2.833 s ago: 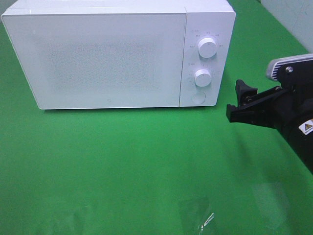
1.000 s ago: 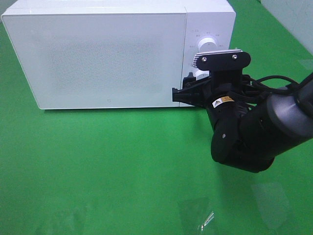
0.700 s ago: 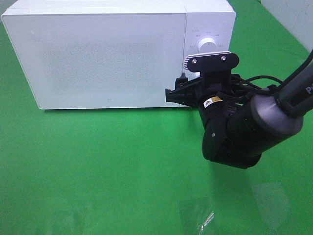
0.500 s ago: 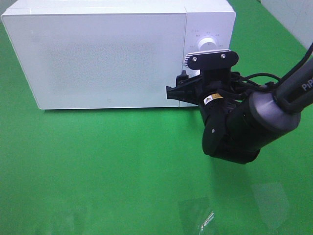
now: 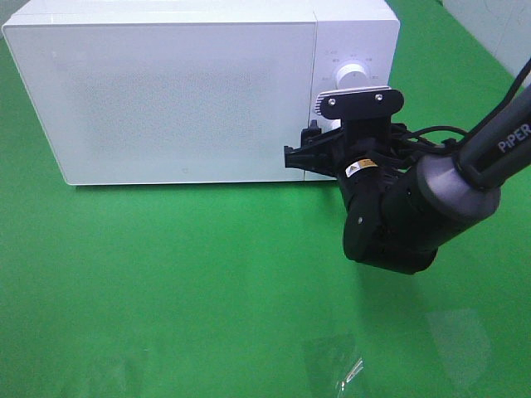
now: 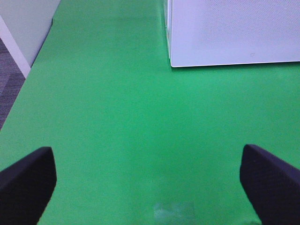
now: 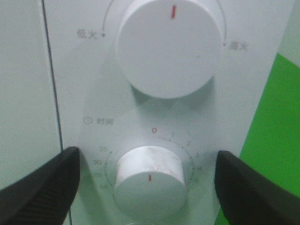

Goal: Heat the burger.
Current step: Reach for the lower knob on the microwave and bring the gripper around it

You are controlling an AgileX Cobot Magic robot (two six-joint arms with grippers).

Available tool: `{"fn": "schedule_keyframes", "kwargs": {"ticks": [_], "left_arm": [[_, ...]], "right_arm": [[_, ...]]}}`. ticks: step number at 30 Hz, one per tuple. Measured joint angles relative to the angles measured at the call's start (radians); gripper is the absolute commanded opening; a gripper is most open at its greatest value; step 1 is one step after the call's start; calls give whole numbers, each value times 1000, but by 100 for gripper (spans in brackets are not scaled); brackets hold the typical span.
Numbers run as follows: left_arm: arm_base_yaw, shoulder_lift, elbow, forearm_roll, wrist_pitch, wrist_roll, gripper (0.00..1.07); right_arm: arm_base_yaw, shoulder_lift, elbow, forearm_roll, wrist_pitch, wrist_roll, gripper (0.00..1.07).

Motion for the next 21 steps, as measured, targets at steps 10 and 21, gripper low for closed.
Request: {"fn": "schedule_keyframes", "kwargs": {"ticks": [10, 21], "left_arm": [[0, 0, 0, 0, 0, 0, 101], [0, 0, 0, 0, 0, 0, 101]], "right_arm": [[0, 8, -3, -15, 0, 0, 70], [0, 10, -2, -3, -1, 0, 15]]}}
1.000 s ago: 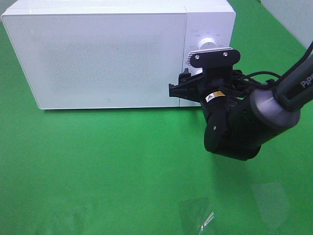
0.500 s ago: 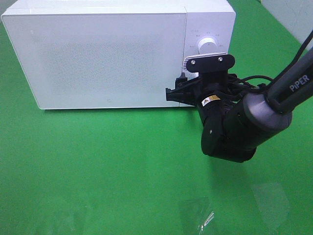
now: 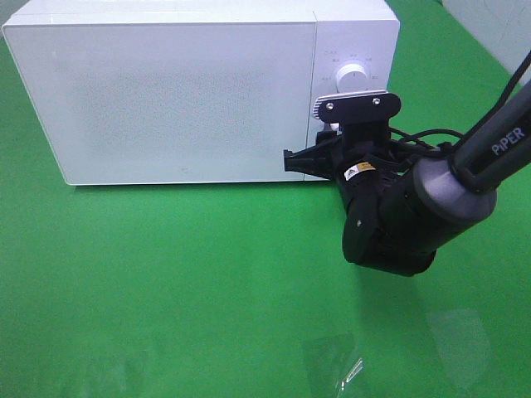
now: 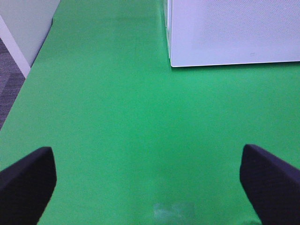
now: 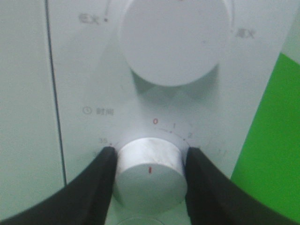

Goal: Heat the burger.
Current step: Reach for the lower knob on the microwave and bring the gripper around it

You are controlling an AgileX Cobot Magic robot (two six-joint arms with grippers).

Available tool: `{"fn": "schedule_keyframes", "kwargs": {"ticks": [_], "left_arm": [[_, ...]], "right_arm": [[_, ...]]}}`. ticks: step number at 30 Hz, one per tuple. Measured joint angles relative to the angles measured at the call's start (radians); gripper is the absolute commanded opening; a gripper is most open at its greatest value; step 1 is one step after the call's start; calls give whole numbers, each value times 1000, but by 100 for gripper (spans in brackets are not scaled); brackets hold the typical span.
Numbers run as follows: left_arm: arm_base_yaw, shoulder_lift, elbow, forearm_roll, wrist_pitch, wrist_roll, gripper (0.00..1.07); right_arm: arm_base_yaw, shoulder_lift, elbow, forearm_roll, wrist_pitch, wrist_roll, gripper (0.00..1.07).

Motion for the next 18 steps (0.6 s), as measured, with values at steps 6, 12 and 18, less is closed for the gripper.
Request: {"fn": "schedule_keyframes", "kwargs": {"ticks": [6, 12, 18], "left_arm": [[0, 0, 0, 0, 0, 0, 101], [0, 0, 0, 0, 0, 0, 101], [0, 0, 0, 0, 0, 0, 101]], "right_arm": [[0, 0, 0, -3, 0, 3, 0], [0, 0, 0, -6, -1, 117, 0], [0, 0, 7, -21, -9, 496, 0]]}}
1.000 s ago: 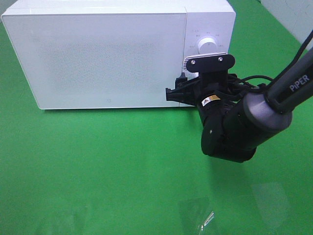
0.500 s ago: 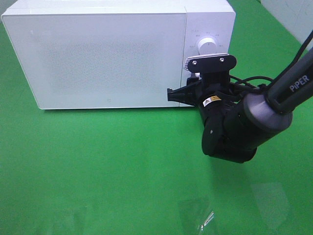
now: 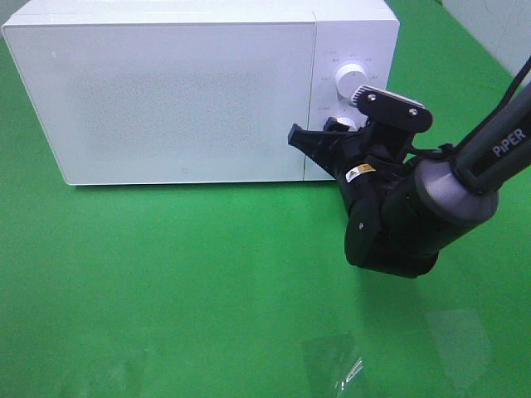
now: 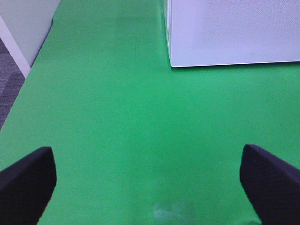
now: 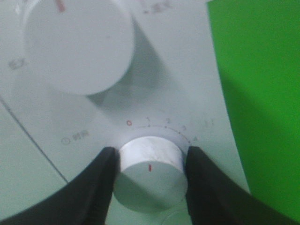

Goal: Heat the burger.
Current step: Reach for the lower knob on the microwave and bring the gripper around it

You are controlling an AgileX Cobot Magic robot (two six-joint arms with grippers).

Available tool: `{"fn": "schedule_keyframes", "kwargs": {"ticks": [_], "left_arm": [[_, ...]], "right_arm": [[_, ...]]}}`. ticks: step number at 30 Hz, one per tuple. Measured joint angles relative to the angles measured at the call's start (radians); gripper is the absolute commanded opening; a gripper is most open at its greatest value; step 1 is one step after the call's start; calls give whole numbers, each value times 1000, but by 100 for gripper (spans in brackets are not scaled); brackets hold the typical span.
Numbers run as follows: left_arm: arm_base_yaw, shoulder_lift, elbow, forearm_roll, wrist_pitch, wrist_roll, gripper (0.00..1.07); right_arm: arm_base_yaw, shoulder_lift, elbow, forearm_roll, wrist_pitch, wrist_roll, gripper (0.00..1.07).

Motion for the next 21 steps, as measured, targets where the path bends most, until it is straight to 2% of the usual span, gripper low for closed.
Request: {"fn": "schedule_keyframes", "kwargs": {"ticks": [1, 2, 3, 4, 5, 6, 7, 9, 10, 17, 21], "left_arm": [[0, 0, 0, 0, 0, 0, 101], [0, 0, 0, 0, 0, 0, 101], [0, 0, 0, 0, 0, 0, 101], [0, 0, 0, 0, 0, 0, 101], [0, 0, 0, 0, 0, 0, 101], [0, 0, 0, 0, 0, 0, 101], [0, 0, 0, 0, 0, 0, 101], [0, 0, 0, 0, 0, 0, 101], [0, 0, 0, 0, 0, 0, 101], [0, 0, 0, 0, -1, 0, 101], [0, 0, 0, 0, -1, 0, 101]], "right_arm": [[-1, 1, 1, -2, -1, 144, 0], [-1, 1, 1, -2, -1, 144, 0], [-1, 1, 3, -7, -2, 339, 0], [-1, 1, 3, -7, -2, 339, 0], [-2, 1, 4, -10, -3, 491, 0], [-2, 1, 4, -10, -3, 491, 0], [-3, 2, 4, -10, -4, 652, 0], [-3, 2, 4, -10, -5, 717, 0], [-3, 2, 6, -10, -5, 867, 0], [-3, 2, 6, -10, -5, 1168, 0], [-3, 2, 6, -10, -5, 1191, 0]]}}
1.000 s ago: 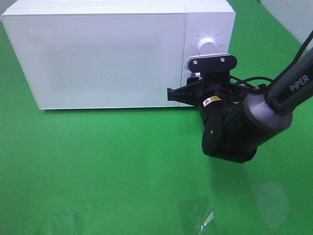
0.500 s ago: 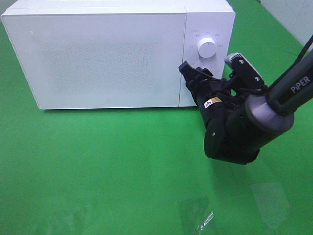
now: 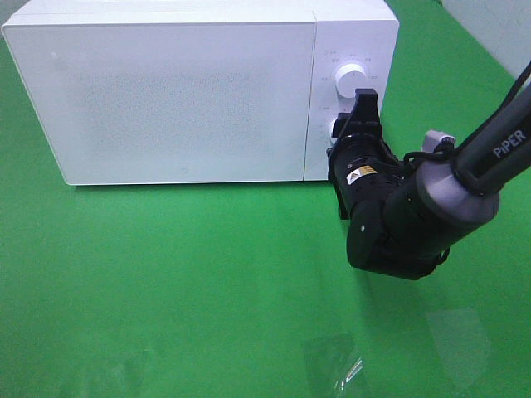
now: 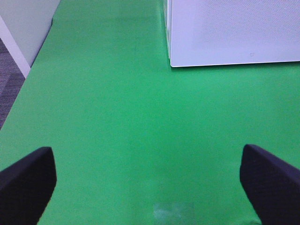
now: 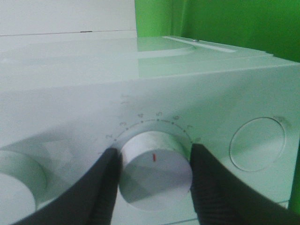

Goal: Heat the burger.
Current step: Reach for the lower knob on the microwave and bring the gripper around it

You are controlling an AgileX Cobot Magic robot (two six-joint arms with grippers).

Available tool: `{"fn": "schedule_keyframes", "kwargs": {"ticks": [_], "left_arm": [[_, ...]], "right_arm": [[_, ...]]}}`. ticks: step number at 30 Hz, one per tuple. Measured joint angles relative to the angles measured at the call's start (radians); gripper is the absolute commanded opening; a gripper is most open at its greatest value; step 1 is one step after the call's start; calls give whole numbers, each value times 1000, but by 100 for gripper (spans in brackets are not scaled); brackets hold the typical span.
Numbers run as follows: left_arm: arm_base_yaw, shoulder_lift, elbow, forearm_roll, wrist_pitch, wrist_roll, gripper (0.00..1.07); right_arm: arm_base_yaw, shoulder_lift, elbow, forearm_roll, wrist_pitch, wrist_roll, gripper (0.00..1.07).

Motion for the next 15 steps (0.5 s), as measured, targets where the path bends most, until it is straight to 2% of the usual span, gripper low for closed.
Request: {"fn": "schedule_keyframes", "kwargs": {"ticks": [15], "left_arm": [[0, 0, 0, 0, 0, 0, 101]], "right_arm": [[0, 0, 0, -1, 0, 13, 0]]}}
